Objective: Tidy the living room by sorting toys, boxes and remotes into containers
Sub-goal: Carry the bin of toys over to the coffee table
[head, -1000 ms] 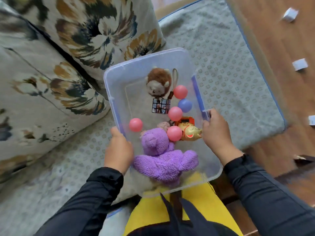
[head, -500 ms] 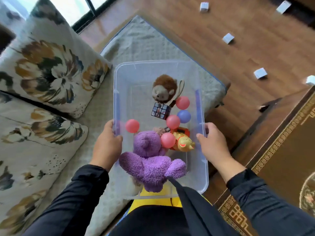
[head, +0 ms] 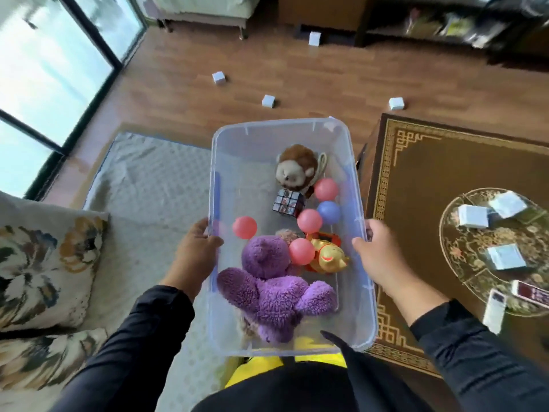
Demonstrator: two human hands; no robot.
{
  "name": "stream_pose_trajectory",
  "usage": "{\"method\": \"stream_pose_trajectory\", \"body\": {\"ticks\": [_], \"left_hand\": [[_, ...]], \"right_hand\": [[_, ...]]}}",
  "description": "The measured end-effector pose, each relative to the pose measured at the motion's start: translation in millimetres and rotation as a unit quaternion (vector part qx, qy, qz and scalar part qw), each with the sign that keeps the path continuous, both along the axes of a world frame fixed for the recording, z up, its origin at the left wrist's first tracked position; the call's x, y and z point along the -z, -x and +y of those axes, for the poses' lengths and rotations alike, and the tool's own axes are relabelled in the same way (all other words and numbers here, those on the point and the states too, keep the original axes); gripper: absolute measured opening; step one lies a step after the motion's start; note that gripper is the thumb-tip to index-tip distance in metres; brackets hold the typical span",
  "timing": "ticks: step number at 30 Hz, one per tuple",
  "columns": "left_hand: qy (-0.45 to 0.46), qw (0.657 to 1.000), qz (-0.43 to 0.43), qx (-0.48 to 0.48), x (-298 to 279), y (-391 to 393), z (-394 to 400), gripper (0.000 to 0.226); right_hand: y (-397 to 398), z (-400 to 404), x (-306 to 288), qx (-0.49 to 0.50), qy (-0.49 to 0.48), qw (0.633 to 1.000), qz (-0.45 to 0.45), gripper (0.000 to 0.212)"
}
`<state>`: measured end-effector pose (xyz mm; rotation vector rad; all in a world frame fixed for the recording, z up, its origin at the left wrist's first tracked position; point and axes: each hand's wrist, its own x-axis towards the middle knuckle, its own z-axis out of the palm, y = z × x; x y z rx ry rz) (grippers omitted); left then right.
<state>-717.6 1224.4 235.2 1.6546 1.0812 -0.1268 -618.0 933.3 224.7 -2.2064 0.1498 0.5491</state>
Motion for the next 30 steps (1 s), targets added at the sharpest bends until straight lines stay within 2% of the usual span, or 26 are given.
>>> {"method": "stream_pose_trajectory", "body": {"ticks": [6, 12, 16, 17, 20, 22, 24, 27, 30], "left_hand": [[-0.006, 0.988, -0.021, 0.150, -12, -40, -34, 0.044], [0.028, 0.954, 0.009, 0.300, -14, -60, -70, 0.046], [0.025, 0.920, 0.009, 0.392, -15, -75, -108, 0.023], [0.021, 0.910, 0.013, 0.413, -12, -77, -119, 0.024], [0.008, 0.872, 0.020, 0.489, 2, -82, -153, 0.048], [0.001, 0.844, 0.021, 0.536, -12, -80, -192, 0.045], [0.009, 0.832, 0.029, 0.554, -23, -76, -225, 0.025], [0.059, 0.837, 0.029, 0.543, -25, -71, -271, 0.034], [0.072, 0.849, 0.028, 0.523, -25, -68, -313, 0.038]], "right_hand": [[27, -48, -7, 0.144, -0.025, 0.989, 0.002, 0.027], [87, -90, -3, 0.277, 0.005, 0.960, 0.023, 0.032], [132, -118, -11, 0.346, 0.031, 0.937, 0.027, 0.030], [146, -126, -14, 0.366, 0.033, 0.930, 0.032, 0.030], [182, -153, -20, 0.416, 0.048, 0.908, 0.028, 0.022], [202, -177, -26, 0.451, 0.054, 0.890, 0.020, 0.019], [216, -197, -30, 0.476, 0.054, 0.878, 0.013, 0.021], [232, -232, -34, 0.501, 0.046, 0.864, 0.002, 0.024], [241, -270, -32, 0.511, 0.030, 0.859, 0.012, 0.022]]}}
